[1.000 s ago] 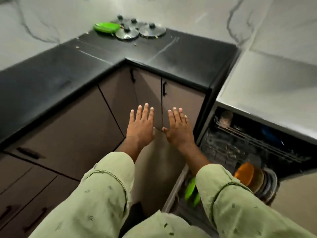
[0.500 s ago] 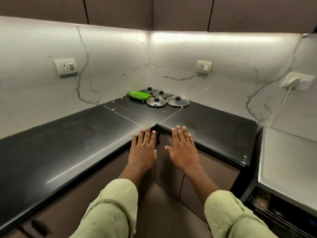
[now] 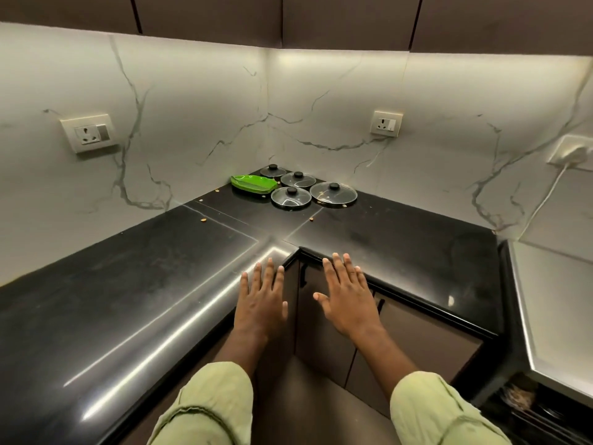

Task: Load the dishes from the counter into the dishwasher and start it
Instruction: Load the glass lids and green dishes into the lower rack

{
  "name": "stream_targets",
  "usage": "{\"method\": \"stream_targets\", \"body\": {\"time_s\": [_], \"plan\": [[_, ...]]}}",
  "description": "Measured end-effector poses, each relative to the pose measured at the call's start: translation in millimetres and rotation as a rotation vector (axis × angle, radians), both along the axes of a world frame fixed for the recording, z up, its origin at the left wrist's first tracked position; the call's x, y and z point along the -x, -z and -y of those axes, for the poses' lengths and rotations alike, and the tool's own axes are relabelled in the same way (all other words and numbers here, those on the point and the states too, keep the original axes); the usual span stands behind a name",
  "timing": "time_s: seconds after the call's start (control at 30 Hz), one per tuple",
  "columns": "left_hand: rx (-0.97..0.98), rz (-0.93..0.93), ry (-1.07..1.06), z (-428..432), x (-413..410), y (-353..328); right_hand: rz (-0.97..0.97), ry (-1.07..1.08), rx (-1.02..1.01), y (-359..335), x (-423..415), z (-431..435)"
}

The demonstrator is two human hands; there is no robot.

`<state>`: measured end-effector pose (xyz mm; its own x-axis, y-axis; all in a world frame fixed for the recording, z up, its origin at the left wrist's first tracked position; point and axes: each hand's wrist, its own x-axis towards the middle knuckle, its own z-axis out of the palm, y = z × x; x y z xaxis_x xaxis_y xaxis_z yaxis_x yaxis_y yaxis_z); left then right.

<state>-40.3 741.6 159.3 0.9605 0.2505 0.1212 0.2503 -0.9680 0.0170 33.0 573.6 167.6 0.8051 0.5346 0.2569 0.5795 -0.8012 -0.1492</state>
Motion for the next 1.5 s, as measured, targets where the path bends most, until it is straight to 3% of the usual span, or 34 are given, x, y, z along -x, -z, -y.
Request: {"method": "stream_targets", "body": {"time_s": [0.9,1.5], "plan": [[0.057,-0.313,0.107,-40.6,-303.9,26.5,-0.085,-0.017,0.062,27.1,-316.6,-35.6],[0.136,-0.609,0.302,-144.8,-517.0,66.2,-0.247,0.136,0.226,57.4,-490.7,-130.6]]}}
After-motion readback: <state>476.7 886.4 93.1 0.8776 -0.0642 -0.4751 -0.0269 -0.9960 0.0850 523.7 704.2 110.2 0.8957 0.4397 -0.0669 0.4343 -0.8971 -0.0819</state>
